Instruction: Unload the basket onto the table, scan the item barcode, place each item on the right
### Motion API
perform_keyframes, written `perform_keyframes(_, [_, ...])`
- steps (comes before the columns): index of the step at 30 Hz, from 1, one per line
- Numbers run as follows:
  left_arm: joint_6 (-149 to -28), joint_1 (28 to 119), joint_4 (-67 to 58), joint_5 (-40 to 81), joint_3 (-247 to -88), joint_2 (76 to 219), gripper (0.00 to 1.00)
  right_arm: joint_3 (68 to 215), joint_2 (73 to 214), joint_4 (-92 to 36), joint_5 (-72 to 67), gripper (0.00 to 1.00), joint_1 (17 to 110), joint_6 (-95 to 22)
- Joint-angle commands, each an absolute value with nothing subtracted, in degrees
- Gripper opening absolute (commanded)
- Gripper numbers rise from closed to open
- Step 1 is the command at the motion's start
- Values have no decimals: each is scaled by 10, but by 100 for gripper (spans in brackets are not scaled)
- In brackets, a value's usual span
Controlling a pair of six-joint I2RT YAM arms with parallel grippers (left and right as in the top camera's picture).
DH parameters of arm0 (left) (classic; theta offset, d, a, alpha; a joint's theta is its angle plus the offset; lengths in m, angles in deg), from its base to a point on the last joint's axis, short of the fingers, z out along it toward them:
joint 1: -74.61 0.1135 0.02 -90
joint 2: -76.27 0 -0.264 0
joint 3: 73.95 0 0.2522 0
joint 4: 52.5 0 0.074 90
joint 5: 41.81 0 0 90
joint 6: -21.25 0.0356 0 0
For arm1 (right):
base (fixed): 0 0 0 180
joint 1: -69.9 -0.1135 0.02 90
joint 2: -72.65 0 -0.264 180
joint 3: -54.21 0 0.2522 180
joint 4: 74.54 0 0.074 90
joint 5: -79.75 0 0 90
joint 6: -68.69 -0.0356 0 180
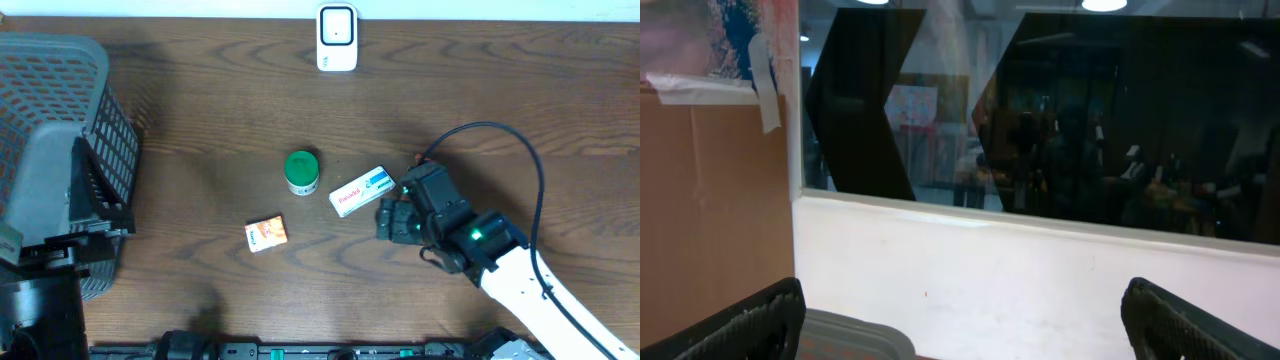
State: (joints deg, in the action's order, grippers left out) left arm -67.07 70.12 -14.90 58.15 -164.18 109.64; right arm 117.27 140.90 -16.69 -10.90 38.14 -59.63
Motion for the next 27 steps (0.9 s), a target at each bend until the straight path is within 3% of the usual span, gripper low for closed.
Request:
perform_keyframes(1, [-676,706,-149,571,-1639,1092,99,1169,1450,-194,-42,26,408,-594])
perform_keyframes(2, [-676,706,-149,571,-1639,1092,99,1169,1466,-207,-43,10,408,-594])
perform_keyframes(3, [-676,706,-149,571,-1639,1092,99,1169,1485,-223,-43,1,408,-596])
perform_keyframes(11, [-676,706,-147,572,-1638,1087,99,1169,1629,-281,-53,1,412,-600])
perform_keyframes(27, [-676,706,-149,572,-1627,1086,99,1169,1653,-184,-179,1,424,-583])
